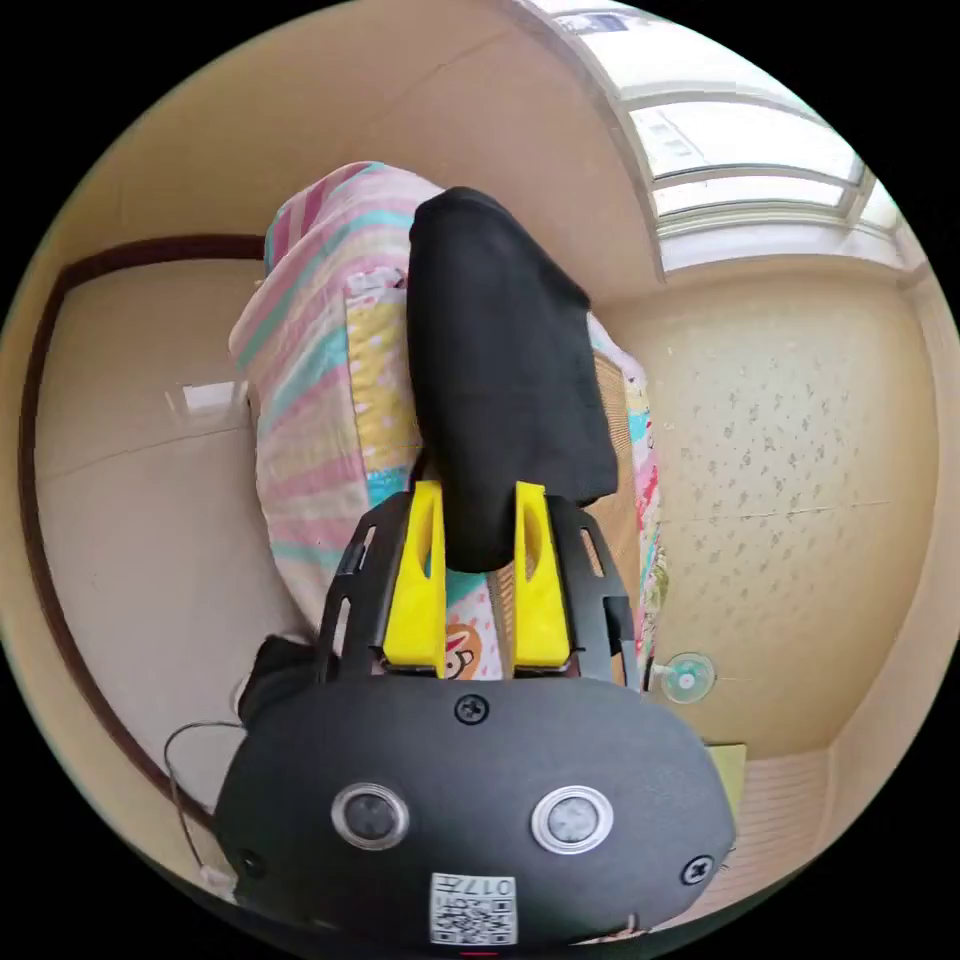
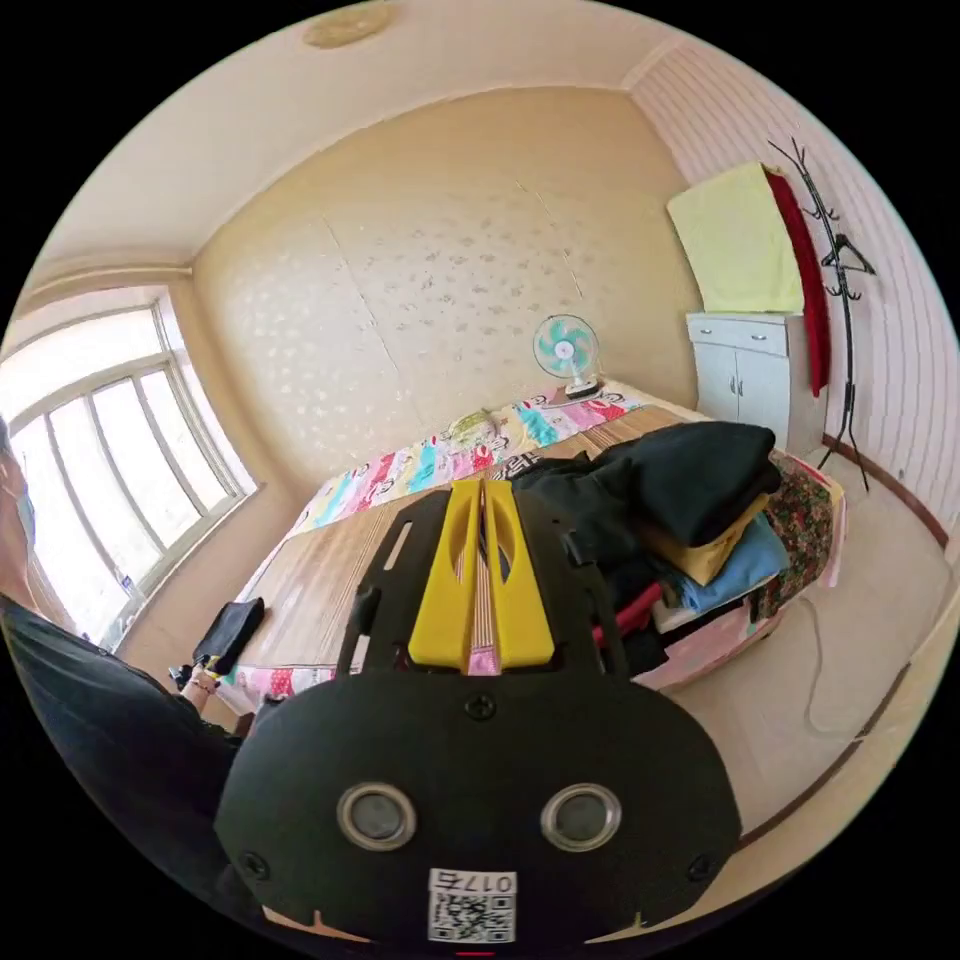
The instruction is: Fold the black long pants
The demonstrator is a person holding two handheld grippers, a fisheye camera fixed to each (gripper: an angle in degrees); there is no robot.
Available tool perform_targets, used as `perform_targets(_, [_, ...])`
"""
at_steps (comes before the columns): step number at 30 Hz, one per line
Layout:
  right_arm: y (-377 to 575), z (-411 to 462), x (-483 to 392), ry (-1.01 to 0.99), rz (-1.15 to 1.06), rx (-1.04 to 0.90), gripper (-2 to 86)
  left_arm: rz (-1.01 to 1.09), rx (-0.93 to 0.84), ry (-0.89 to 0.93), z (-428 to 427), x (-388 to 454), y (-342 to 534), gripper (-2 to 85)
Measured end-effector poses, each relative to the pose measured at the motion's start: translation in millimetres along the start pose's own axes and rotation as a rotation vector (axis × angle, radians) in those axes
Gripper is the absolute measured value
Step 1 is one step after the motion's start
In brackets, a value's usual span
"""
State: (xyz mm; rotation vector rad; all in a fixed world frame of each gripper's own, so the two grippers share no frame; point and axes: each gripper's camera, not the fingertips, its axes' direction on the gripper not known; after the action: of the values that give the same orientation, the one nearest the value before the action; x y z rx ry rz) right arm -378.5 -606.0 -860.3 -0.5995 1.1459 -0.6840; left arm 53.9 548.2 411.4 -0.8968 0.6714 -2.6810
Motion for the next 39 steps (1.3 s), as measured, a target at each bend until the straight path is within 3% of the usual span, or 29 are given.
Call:
perform_targets(3, [14.1, -10.3, -44.6, 0.002, -0.208, 0.021, 0.4, 0.096, 0.074, 0.261, -21.6, 20.5, 21.8, 6.4])
perform_targets(9, [58.2, -15.0, -83.1, -0.078, -0.286, 0.112, 0.4, 0.51, -0.172, 0.446, -2.4, 126.2, 91.6, 5.4])
perform_targets(14, [99.6, 30.1, -92.9, -0.106, -0.249, 0.053, 0.3, 0.802, -0.648, 0.544, 64.8, 174.6, 235.0, 1.4])
perform_targets(18, [127.6, 82.9, -115.1, -0.107, -0.303, -0.114, 0.3, 0.959, -0.976, 0.411, 88.3, 157.3, 328.0, -0.4])
perform_targets(20, [137.5, 100.9, -123.5, -0.078, -0.333, -0.176, 0.3, 0.992, -1.12, 0.516, 76.6, 134.3, 362.4, -0.6])
perform_targets(22, [145.4, 114.1, -127.3, -0.053, -0.341, -0.226, 0.3, 0.948, -1.049, 0.524, 56.6, 114.8, 356.0, -0.3])
perform_targets(24, [154.5, 123.3, -125.2, -0.06, -0.324, -0.245, 0.3, 0.89, -0.866, 0.477, 31.5, 96.3, 323.5, 0.7])
perform_targets(26, [160.5, 125.5, -120.1, -0.096, -0.302, -0.229, 0.3, 0.712, -0.528, 0.319, -3.3, 65.3, 253.5, 6.3])
perform_targets(28, [165.5, 126.9, -114.5, -0.144, -0.277, -0.205, 0.3, 0.562, -0.307, 0.226, -27.1, 40.5, 197.8, 9.8])
perform_targets(31, [171.9, 131.6, -110.6, -0.221, -0.25, -0.175, 0.4, 0.529, -0.104, 0.011, -43.7, 30.1, 123.4, 13.1])
perform_targets(34, [178.6, 139.9, -116.1, -0.26, -0.258, -0.185, 0.4, 0.499, -0.098, 0.01, -23.2, 28.4, 69.6, 13.7])
perform_targets(37, [186.2, 146.8, -123.3, -0.255, -0.268, -0.209, 0.5, 0.411, -0.234, 0.155, 21.7, 32.0, 41.5, 8.4])
perform_targets(39, [192.7, 149.0, -125.9, -0.257, -0.264, -0.225, 0.5, 0.439, -0.194, 0.244, 30.8, 46.4, 47.9, 4.6])
